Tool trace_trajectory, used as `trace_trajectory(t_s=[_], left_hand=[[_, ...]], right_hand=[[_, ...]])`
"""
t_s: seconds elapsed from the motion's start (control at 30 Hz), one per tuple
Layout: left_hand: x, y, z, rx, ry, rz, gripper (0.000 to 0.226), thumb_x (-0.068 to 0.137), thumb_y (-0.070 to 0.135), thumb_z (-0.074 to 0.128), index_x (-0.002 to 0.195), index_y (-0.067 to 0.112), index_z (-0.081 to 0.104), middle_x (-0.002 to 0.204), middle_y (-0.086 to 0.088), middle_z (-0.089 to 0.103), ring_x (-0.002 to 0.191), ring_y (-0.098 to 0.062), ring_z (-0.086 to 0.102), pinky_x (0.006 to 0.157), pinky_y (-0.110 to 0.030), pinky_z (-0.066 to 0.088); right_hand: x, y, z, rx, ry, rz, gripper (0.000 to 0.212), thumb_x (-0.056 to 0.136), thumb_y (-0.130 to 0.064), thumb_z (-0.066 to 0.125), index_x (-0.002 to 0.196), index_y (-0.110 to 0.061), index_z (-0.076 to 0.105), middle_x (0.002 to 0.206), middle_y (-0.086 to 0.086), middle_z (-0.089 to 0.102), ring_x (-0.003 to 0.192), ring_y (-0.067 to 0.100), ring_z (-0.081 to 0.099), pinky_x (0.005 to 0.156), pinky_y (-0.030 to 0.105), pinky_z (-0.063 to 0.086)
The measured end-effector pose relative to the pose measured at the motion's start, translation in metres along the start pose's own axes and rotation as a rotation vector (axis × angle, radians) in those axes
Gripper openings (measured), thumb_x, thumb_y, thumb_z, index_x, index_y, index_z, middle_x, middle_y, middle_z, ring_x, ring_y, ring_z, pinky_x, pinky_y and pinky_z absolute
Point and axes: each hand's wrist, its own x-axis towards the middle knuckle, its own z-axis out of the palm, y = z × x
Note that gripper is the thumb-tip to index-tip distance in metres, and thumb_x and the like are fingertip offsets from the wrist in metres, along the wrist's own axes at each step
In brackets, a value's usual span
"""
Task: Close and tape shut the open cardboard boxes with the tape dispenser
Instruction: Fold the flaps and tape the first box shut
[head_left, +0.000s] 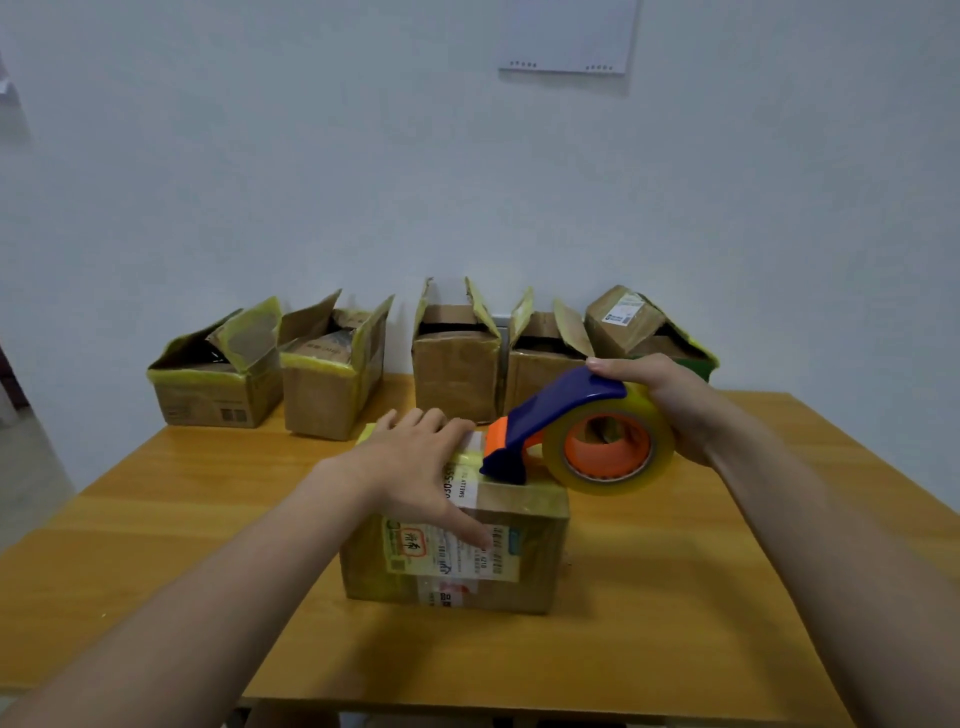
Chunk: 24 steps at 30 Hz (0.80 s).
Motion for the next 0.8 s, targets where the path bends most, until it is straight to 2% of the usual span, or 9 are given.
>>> trace_trajectory(t_s=[0.1, 0.2, 0.3, 0.5, 0.6, 0.73, 0.8], left_hand=[[-0.012, -0.014, -0.005, 0.025, -0.066, -0.097, 0.139, 0.051, 0.099, 0.062, 0.162, 0.034, 0.009, 0.158, 0.003, 0.03, 0.148, -0.025, 0.026, 0.125, -0.061, 0.012], [-0.019, -0.014, -0.006, 0.022, -0.075, -0.128, 0.139, 0.05, 0.099, 0.064, 0.161, 0.033, 0.012, 0.16, 0.001, 0.03, 0.151, -0.027, 0.025, 0.125, -0.064, 0.007], [-0.021, -0.015, 0.001, -0.005, -0.009, -0.101, 0.136, 0.046, 0.104, 0.058, 0.157, 0.035, 0.019, 0.153, 0.005, 0.036, 0.146, -0.025, 0.031, 0.125, -0.059, 0.014], [-0.021, -0.017, 0.002, 0.004, 0.012, -0.091, 0.135, 0.048, 0.104, 0.057, 0.158, 0.035, 0.019, 0.15, 0.005, 0.039, 0.141, -0.024, 0.034, 0.124, -0.054, 0.02], [-0.021, -0.018, 0.003, 0.004, 0.007, -0.092, 0.136, 0.051, 0.102, 0.058, 0.16, 0.035, 0.015, 0.153, 0.004, 0.037, 0.143, -0.024, 0.032, 0.125, -0.053, 0.018], [-0.019, -0.021, 0.005, 0.011, 0.003, -0.106, 0.142, 0.045, 0.106, 0.051, 0.162, 0.035, 0.012, 0.154, 0.004, 0.035, 0.145, -0.024, 0.03, 0.126, -0.054, 0.016], [-0.018, -0.02, 0.005, 0.009, -0.004, -0.111, 0.143, 0.044, 0.107, 0.051, 0.161, 0.035, 0.012, 0.153, 0.004, 0.036, 0.144, -0.024, 0.031, 0.126, -0.054, 0.016]], right_hand=[[0.009, -0.006, 0.025, 0.026, -0.031, -0.023, 0.032, 0.093, -0.042, 0.067, 0.104, -0.014, 0.078, 0.093, 0.011, 0.078, 0.085, 0.025, 0.074, 0.078, 0.037, 0.057], [0.018, -0.01, 0.044, 0.034, -0.067, -0.023, 0.036, 0.093, -0.043, 0.067, 0.109, -0.012, 0.078, 0.099, 0.013, 0.078, 0.091, 0.028, 0.075, 0.086, 0.04, 0.059], [0.02, -0.01, 0.046, 0.032, -0.085, -0.014, 0.038, 0.092, -0.043, 0.067, 0.111, -0.012, 0.077, 0.1, 0.015, 0.078, 0.091, 0.029, 0.075, 0.086, 0.042, 0.058], [0.016, -0.006, 0.039, 0.047, -0.115, -0.017, 0.042, 0.095, -0.043, 0.063, 0.125, -0.013, 0.068, 0.1, 0.01, 0.078, 0.089, 0.026, 0.076, 0.079, 0.039, 0.058], [0.01, -0.007, 0.034, 0.047, -0.143, -0.018, 0.036, 0.097, -0.039, 0.062, 0.118, -0.012, 0.07, 0.096, 0.011, 0.078, 0.084, 0.025, 0.076, 0.075, 0.036, 0.058], [0.002, -0.001, 0.015, 0.077, -0.081, 0.008, 0.033, 0.095, -0.04, 0.062, 0.101, -0.011, 0.075, 0.084, 0.01, 0.075, 0.072, 0.023, 0.073, 0.068, 0.034, 0.056], [-0.001, 0.003, 0.008, 0.086, -0.066, 0.026, 0.035, 0.093, -0.041, 0.063, 0.106, -0.01, 0.073, 0.087, 0.011, 0.075, 0.074, 0.024, 0.073, 0.069, 0.035, 0.056]])
